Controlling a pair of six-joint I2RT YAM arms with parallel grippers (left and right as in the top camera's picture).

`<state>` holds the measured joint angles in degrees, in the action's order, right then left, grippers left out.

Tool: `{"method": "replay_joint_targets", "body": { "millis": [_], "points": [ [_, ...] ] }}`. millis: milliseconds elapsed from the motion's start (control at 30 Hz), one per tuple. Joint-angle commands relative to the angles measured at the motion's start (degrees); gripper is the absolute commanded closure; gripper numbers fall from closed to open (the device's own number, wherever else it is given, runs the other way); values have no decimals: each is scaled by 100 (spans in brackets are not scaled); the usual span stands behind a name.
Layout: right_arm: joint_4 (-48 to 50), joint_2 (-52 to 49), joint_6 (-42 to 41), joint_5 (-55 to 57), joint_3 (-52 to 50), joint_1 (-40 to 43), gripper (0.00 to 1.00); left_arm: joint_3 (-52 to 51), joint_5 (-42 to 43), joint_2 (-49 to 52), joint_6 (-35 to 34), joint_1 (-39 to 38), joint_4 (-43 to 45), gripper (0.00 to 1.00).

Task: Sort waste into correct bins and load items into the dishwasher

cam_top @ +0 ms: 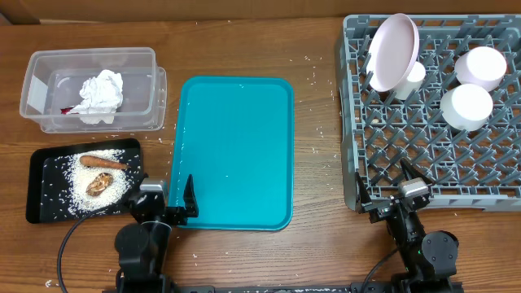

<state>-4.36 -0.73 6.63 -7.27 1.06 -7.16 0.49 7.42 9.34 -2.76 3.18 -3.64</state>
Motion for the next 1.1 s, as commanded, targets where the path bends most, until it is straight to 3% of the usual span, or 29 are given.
{"method": "replay_joint_targets", "body": {
  "millis": [0, 100, 1067],
  "points": [
    [20, 57, 0, -28, -61, 15, 0, -20, 118, -498, 105, -260, -15, 0],
    [20, 57, 0, -31, -59, 15, 0, -20, 92, -946, 109, -485, -7, 0],
    [20, 57, 0, -31, -61, 15, 0, -22, -334, -898, 260, -503, -46, 0]
  ]
}}
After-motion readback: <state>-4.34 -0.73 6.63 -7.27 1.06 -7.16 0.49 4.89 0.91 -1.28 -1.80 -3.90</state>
